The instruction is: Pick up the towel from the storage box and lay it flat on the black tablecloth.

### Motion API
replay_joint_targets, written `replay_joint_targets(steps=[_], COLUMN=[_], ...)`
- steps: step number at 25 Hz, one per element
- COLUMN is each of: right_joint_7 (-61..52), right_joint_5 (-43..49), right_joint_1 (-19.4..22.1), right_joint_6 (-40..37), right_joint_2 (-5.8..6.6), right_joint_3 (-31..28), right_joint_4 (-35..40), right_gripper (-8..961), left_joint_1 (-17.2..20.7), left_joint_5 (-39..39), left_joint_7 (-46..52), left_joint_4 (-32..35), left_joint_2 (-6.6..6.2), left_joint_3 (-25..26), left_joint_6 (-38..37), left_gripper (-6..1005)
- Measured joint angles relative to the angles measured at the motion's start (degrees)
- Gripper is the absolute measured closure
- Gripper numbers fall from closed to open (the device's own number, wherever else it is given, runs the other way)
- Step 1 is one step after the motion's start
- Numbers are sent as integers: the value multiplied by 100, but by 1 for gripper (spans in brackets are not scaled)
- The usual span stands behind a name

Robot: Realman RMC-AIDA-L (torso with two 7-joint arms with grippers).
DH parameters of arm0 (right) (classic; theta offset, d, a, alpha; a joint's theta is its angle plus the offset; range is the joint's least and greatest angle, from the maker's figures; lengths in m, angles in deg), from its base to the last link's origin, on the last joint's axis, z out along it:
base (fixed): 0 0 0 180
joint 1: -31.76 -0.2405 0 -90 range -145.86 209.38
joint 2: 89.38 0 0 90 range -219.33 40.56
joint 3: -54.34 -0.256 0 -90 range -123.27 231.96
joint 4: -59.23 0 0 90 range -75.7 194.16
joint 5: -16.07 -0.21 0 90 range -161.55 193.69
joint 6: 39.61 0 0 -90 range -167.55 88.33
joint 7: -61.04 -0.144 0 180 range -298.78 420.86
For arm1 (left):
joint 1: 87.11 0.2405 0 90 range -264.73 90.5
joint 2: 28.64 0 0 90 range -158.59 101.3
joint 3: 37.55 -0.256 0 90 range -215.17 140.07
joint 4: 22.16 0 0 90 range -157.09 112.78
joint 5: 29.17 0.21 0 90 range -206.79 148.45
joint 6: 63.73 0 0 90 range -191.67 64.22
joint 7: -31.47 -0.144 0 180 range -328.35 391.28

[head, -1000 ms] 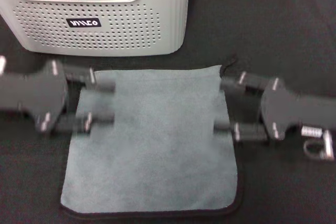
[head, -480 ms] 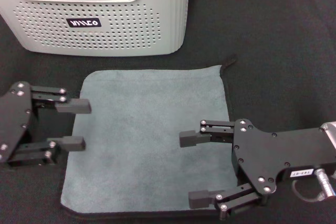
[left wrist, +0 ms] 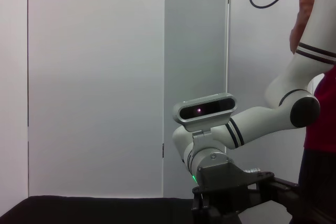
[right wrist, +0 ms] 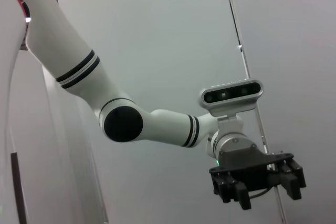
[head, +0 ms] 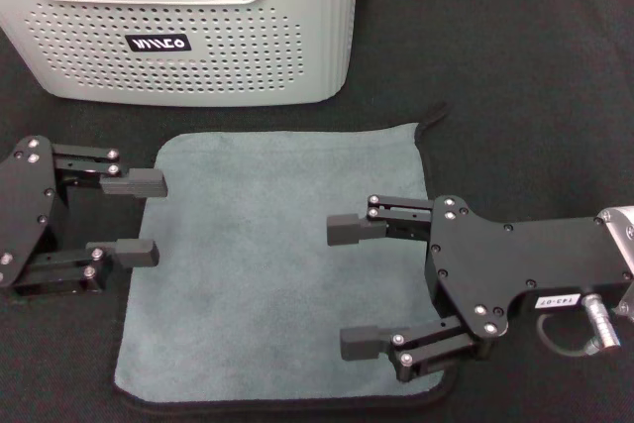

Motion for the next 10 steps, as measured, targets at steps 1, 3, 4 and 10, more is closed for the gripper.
replay_joint_targets(steps=[1, 3, 4, 10], right_joint_7=[0, 5, 7, 8], right_joint_5=[-13, -57, -71, -81], right_joint_1=[0, 0, -1, -31], right_joint_6=[13, 31, 34, 60], right_joint_2=[-2, -1, 0, 11], right_joint_3=[1, 2, 1, -40], right_joint_4=[0, 12, 22, 72], right_gripper=[68, 68, 68, 68], left_joint_1=[-24, -69, -87, -135], left_joint_5=[9, 16, 11, 18], left_joint_7=[-5, 1, 9, 51], left_joint_4=[-23, -65, -73, -83], left_joint_2=[3, 3, 3, 3], left_joint_3=[2, 5, 14, 210], left_joint_6=[5, 7, 7, 13], left_gripper=[499, 499, 499, 499])
